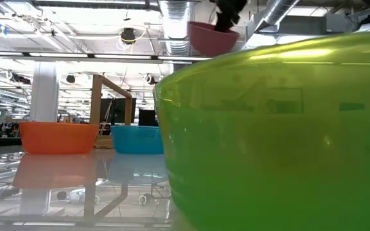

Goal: Place and stack bowls onto a shelf
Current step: Stack the pink bowl on top of the blue bowl on the shelf

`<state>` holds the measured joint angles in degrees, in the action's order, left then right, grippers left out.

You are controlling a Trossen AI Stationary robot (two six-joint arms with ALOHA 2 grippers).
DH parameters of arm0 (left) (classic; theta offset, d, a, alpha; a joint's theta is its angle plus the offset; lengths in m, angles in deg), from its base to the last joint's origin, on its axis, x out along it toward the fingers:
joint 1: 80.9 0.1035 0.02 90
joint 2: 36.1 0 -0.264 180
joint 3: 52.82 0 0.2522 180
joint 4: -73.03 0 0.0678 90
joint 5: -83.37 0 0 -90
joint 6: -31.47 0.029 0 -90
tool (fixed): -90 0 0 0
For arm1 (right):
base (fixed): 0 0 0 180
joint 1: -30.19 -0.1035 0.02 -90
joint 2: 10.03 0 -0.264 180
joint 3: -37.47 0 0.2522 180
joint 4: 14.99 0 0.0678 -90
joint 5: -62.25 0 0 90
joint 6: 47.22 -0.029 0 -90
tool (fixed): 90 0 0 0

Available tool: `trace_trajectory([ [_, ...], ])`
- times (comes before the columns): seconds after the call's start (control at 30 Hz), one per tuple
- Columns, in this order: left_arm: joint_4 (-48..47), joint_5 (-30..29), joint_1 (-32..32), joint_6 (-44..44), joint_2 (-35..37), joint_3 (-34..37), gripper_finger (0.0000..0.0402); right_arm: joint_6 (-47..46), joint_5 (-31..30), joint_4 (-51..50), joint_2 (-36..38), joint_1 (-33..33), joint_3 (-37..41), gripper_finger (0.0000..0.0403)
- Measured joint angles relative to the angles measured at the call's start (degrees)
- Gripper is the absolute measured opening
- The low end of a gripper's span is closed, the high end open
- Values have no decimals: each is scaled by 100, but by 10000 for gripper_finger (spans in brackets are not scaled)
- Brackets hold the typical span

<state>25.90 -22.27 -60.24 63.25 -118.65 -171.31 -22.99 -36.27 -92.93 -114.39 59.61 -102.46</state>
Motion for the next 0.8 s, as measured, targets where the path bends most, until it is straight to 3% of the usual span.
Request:
trace_trajectory([
  [0.13,-380,-8,1,-406,323,1,221,1159,1301,-491,-95,516,-2,25],
  [0.27,-779,-9,1,-768,581,-2,221,1581,2174,-721,-422,747,9,25],
  [0.5,-1192,-85,14,-1070,819,-2,222,2332,2338,-846,-1133,670,7,25],
  [0.8,-1278,-315,25,-1124,774,-2,222,3062,2719,-822,-1499,550,4,25],
])
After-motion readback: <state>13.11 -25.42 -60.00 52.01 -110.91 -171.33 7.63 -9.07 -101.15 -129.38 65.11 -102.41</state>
